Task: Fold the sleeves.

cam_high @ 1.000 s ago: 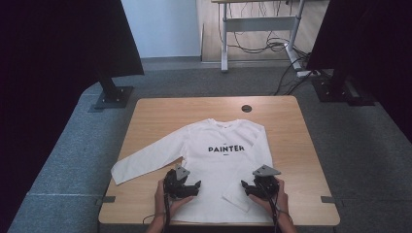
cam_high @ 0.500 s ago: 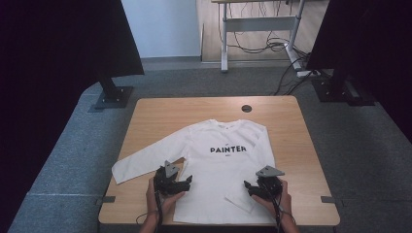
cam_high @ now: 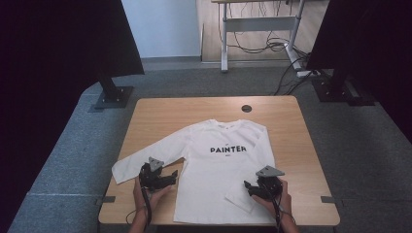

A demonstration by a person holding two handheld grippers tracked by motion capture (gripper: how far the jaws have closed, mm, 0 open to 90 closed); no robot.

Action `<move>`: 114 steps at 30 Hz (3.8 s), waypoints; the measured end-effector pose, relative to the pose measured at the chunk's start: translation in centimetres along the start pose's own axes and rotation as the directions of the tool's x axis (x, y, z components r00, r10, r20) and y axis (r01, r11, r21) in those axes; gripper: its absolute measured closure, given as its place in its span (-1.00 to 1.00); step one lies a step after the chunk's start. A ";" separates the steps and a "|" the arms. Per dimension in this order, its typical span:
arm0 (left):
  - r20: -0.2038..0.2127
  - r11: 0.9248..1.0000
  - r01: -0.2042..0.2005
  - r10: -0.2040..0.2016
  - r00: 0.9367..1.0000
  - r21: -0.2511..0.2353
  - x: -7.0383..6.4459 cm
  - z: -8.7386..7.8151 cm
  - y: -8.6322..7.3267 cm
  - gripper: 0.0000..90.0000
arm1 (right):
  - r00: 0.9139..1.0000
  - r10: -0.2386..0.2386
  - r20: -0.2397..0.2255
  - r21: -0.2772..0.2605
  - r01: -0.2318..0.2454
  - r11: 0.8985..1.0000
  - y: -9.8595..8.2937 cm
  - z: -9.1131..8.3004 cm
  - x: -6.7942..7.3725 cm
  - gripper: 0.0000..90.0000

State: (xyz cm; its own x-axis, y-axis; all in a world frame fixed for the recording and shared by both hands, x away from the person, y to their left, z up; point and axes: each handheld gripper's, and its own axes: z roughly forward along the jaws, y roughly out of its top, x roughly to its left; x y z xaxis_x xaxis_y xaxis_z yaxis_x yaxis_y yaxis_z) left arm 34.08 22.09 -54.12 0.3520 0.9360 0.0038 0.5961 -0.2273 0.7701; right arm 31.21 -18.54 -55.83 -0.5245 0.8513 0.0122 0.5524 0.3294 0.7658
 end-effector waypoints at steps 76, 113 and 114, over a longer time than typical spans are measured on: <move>-0.058 0.987 0.152 -0.149 0.987 0.050 2.2 -1.0 -1.6 -0.54 | 1.000 0.005 0.009 0.001 -0.005 1.000 0.0 0.0 0.0 -0.33; -0.142 0.964 0.266 -0.263 0.954 0.007 7.8 -2.9 -2.6 -0.54 | 1.000 0.006 0.011 0.001 -0.006 1.000 0.0 0.0 0.0 -0.33; -0.142 0.963 0.270 -0.266 0.953 0.007 8.0 -2.9 -2.6 -0.54 | 1.000 0.006 0.011 0.001 -0.006 1.000 0.0 0.0 0.0 -0.33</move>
State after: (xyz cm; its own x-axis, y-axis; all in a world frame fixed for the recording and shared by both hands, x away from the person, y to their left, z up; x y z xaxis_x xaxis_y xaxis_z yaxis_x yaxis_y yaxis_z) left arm 33.20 30.94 -54.23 0.0744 0.9910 -0.1110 0.6744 0.0320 0.7377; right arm 31.20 -18.53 -55.82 -0.5139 0.8578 0.0099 0.5564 0.3245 0.7649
